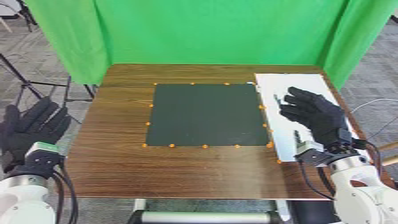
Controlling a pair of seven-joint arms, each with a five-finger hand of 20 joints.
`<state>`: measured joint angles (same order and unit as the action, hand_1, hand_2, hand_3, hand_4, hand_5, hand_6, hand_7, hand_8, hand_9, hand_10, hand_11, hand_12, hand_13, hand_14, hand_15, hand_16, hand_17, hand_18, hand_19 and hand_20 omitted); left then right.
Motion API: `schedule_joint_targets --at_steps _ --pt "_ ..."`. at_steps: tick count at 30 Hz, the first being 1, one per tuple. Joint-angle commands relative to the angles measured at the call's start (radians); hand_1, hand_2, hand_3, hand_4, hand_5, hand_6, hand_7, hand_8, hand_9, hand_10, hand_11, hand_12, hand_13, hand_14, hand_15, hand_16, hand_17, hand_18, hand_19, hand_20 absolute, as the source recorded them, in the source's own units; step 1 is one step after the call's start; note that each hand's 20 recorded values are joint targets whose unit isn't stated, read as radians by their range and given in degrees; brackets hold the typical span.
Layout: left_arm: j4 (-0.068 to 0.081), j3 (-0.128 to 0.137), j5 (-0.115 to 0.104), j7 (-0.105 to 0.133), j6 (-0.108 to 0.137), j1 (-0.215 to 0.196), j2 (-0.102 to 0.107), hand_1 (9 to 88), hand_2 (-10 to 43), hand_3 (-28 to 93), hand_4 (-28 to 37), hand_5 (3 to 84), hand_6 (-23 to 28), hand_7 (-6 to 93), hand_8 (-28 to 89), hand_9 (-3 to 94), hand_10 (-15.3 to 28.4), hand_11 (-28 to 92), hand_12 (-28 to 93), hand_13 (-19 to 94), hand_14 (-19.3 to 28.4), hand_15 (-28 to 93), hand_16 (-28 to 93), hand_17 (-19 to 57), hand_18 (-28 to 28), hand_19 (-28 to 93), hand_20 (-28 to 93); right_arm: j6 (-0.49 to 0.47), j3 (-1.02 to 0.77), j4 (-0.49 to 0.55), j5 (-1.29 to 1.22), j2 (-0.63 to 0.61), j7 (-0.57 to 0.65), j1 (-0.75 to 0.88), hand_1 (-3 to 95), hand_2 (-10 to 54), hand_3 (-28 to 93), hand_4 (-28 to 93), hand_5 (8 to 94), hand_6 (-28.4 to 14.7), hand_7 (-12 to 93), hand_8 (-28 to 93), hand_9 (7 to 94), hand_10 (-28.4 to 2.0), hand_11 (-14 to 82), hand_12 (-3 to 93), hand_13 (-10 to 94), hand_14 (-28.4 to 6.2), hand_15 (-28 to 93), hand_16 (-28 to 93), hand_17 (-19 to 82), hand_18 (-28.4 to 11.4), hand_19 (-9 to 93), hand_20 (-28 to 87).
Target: Arrange flowers
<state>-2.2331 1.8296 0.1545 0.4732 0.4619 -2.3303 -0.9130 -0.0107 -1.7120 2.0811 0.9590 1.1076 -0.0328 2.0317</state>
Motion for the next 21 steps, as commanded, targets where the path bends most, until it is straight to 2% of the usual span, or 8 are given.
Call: schedule_joint_targets --at_steps 1,3,7,9,13,15,18,21 --pt "-0.006 -0.001 -0.023 0.014 -0.003 -0.012 -0.004 25.3 11.6 72 -28.3 46.6 8.1 19.4 -12 41.6 15.1 26 9 31 17.3 53 -10 -3.8 15.6 43 14 0.093 0.074 0.019 0.304 -0.058 0.015 -0.060 16.3 -7.2 84 -25 48.3 -3.9 23 -15 49.1 -15.8 16.4 17.4 41 -13.6 43 20 15 -17.9 40 24" --pt "-0.010 -0.004 -0.026 0.022 -0.002 -0.021 -0.001 25.3 11.6 72 -28.3 46.6 8.1 19.4 -12 41.6 15.1 27 9 31 17.4 53 -10 -3.9 15.6 43 14 0.045 0.070 0.038 0.453 -0.072 0.089 -0.085 18.2 -9.2 83 -26 46.9 -4.8 26 -15 47.7 -15.9 26.3 22.7 39 -14.1 56 21 15 -18.1 48 26" --pt "-0.011 -0.001 -0.028 0.031 -0.002 -0.026 0.000 25.4 11.6 72 -28.3 46.6 8.0 19.6 -12 41.6 15.0 27 9 31 17.3 53 -10 -3.9 15.6 43 14 0.113 0.108 0.074 0.794 -0.139 0.170 -0.114 18.6 -9.5 78 -28 37.2 -9.1 36 -15 37.3 -19.6 49.7 36.5 33 -17.3 69 28 16 -19.1 60 30" --pt "-0.011 0.002 -0.030 0.030 0.001 -0.027 -0.002 25.4 11.6 72 -28.3 46.6 8.0 19.6 -12 41.6 15.1 27 9 31 17.4 53 -10 -3.9 15.7 43 14 0.122 0.107 0.099 0.918 -0.160 0.221 -0.111 19.2 -9.5 75 -28 36.0 -9.8 42 -16 36.1 -20.6 57.1 42.1 34 -18.0 73 30 17 -19.6 64 31" --pt "-0.012 0.004 -0.032 0.030 0.005 -0.032 -0.002 25.3 11.7 72 -28.3 46.6 8.1 19.7 -12 41.6 15.1 27 9 31 17.4 53 -10 -4.0 15.7 43 14 0.002 0.147 0.142 1.233 -0.229 0.405 -0.129 20.2 -9.5 71 -28 40.0 -9.3 48 -19 39.8 -20.5 59.4 45.6 39 -18.4 75 33 20 -21.2 70 34" --pt "-0.018 0.008 -0.038 0.049 0.005 -0.045 0.005 25.4 11.7 72 -28.3 46.6 8.1 19.8 -12 41.6 15.1 27 9 31 17.4 53 -10 -4.0 15.7 43 14 -0.029 0.149 0.158 1.298 -0.271 0.467 -0.108 20.7 -9.5 69 -28 41.3 -9.5 49 -19 40.6 -20.6 59.3 46.1 40 -18.8 75 34 21 -21.9 72 35" --pt "-0.018 0.019 -0.035 0.036 0.009 -0.042 -0.003 25.3 11.7 72 -28.3 46.7 8.1 19.7 -12 41.7 15.1 27 9 31 17.3 53 -10 -4.0 15.7 43 14 -0.123 0.143 0.181 1.374 -0.323 0.534 -0.076 20.6 -9.5 67 -28 42.1 -9.7 49 -19 41.2 -20.6 59.1 46.8 41 -19.2 75 35 22 -22.5 73 36" --pt "-0.019 0.015 -0.037 0.043 0.014 -0.043 0.000 25.3 11.7 72 -28.3 46.8 8.1 19.9 -12 41.7 15.3 27 9 31 17.4 53 -10 -4.0 15.7 43 14 -0.158 0.156 0.179 1.429 -0.369 0.592 -0.055 24.1 -9.5 58 -28 43.8 -10.2 52 -19 43.1 -21.5 58.7 47.4 43 -20.3 75 37 23 -24.3 76 38"
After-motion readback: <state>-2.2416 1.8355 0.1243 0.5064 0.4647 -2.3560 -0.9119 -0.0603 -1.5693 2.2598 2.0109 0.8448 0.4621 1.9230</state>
